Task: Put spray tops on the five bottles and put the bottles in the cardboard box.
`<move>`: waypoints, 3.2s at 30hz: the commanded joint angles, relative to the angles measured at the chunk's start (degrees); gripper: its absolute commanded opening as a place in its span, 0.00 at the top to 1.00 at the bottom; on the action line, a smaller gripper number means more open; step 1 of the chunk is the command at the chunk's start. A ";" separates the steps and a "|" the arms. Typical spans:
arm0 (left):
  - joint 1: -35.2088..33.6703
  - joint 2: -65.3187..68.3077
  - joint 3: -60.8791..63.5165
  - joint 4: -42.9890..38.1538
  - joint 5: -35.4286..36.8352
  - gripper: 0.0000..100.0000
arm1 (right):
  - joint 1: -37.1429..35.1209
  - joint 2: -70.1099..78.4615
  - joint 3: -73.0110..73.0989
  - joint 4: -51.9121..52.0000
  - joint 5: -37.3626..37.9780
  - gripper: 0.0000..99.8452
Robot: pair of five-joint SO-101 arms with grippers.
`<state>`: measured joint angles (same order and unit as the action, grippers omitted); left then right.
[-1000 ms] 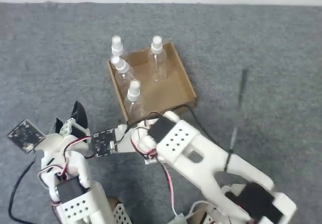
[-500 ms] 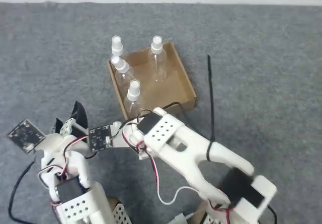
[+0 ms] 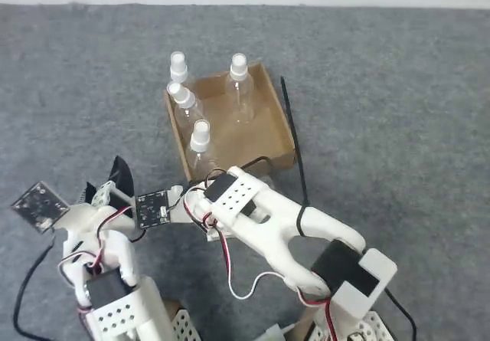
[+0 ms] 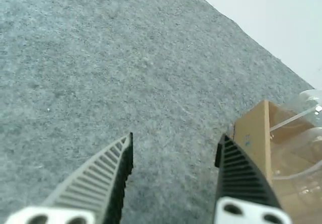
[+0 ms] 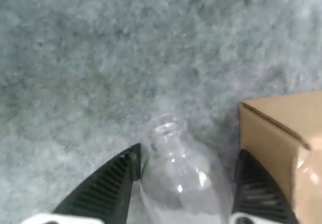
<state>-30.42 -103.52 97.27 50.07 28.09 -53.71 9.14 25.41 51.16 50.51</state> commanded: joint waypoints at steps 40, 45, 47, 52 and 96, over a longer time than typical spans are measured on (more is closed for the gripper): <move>0.00 -0.70 -0.75 0.35 -0.35 0.75 | 4.00 8.31 -13.63 7.78 -1.58 0.78; 0.00 -0.70 -0.75 0.35 -0.35 0.75 | 3.91 8.31 -15.56 10.86 -1.67 0.90; 0.00 -0.70 -0.75 0.44 -0.35 0.75 | 3.82 8.22 -15.56 12.00 -1.67 0.92; 0.09 -0.70 -0.75 3.43 -0.44 0.75 | 3.82 5.58 -15.30 15.08 -1.93 0.95; -0.26 -0.79 -0.75 22.59 -0.26 0.75 | 9.63 -24.22 -3.78 22.20 -15.03 0.96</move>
<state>-30.42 -103.52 97.36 72.57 27.82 -47.38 -7.82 21.98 73.23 37.93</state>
